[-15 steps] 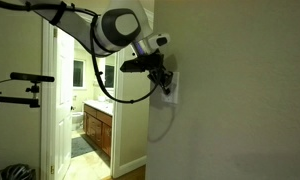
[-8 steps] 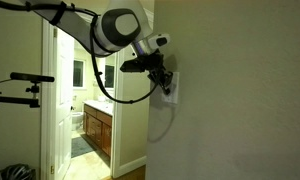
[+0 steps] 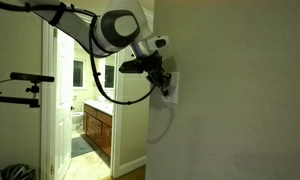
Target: Press the switch
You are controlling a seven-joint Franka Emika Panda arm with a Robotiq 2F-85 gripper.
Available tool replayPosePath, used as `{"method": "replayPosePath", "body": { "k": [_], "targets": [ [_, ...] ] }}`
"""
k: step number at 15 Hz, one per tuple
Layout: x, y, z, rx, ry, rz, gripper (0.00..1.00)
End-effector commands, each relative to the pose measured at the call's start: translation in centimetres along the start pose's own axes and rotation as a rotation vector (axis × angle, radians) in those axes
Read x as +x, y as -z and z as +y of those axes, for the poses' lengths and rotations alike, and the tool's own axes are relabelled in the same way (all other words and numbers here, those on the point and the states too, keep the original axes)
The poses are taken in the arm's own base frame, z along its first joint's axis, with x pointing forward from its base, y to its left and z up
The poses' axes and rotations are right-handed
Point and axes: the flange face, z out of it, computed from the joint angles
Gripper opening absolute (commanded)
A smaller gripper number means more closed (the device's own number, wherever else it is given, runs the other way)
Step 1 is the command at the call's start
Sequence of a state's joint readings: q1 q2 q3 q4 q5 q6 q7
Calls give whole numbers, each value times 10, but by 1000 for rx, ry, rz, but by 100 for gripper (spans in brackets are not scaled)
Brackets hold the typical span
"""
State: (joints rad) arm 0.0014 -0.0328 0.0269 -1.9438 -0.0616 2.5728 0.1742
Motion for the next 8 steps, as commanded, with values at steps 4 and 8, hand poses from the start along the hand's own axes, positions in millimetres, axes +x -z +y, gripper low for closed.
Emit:
{"method": "replayPosePath", "body": {
  "k": [4,8],
  "targets": [
    [-49,22,-6,-27,45,-156,4],
    [-77,35,-5,-32,75,-310,36]
  ]
}}
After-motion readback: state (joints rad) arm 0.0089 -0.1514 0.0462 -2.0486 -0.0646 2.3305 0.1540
